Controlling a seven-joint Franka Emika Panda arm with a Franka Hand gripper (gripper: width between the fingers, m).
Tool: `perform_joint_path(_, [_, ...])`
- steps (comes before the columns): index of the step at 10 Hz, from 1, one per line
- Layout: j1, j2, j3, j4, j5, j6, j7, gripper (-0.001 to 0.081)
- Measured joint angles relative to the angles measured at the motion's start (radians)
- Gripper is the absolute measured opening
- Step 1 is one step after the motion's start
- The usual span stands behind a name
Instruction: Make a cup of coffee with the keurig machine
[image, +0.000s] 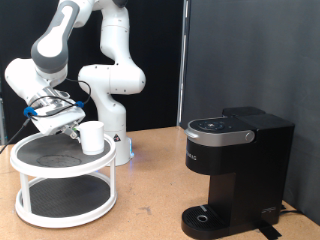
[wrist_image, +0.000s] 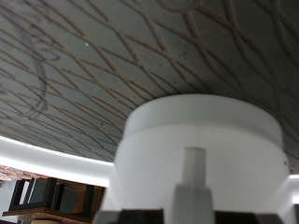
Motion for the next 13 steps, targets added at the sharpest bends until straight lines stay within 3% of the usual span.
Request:
perform_joint_path(4, [-0.002, -0.001, 0.0, 0.005, 0.0, -0.026, 0.004, 0.0005])
perform_joint_path(8, [-0.029, -0.052, 0.006, 0.042, -0.011, -0.167, 0.12, 0.0005])
perform_joint_path(10, [-0.058, -0.097, 0.032, 0.055, -0.111, -0.23, 0.176, 0.0004])
perform_joint_path(13, [-0.039, -0.082, 0.035, 0.055, -0.017, -0.22, 0.18, 0.0004])
